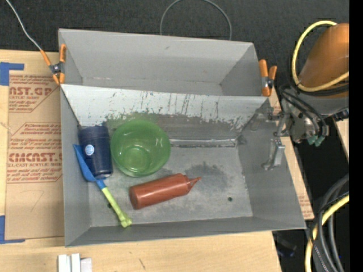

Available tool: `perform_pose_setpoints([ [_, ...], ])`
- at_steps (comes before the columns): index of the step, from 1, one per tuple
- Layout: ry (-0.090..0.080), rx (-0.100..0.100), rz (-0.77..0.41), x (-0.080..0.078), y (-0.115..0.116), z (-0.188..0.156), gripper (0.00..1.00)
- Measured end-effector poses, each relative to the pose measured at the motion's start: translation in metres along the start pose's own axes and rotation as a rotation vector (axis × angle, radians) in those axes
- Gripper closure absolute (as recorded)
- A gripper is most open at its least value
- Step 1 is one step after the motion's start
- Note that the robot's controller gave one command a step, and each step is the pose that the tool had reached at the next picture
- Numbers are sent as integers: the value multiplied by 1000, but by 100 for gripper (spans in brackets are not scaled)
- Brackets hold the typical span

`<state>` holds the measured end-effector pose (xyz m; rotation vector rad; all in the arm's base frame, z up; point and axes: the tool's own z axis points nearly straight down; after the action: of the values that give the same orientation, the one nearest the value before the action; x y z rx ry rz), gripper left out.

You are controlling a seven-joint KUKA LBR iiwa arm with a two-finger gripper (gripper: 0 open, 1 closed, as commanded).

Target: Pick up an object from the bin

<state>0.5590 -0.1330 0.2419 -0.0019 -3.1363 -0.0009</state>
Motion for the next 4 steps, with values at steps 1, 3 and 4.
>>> perform_pose_setpoints([
  [1,-8,1,-3,-2,1,-5,0],
  [3,-12,2,-47,-30,21,89,100],
  [4,-11,2,-48,-30,21,89,100],
])
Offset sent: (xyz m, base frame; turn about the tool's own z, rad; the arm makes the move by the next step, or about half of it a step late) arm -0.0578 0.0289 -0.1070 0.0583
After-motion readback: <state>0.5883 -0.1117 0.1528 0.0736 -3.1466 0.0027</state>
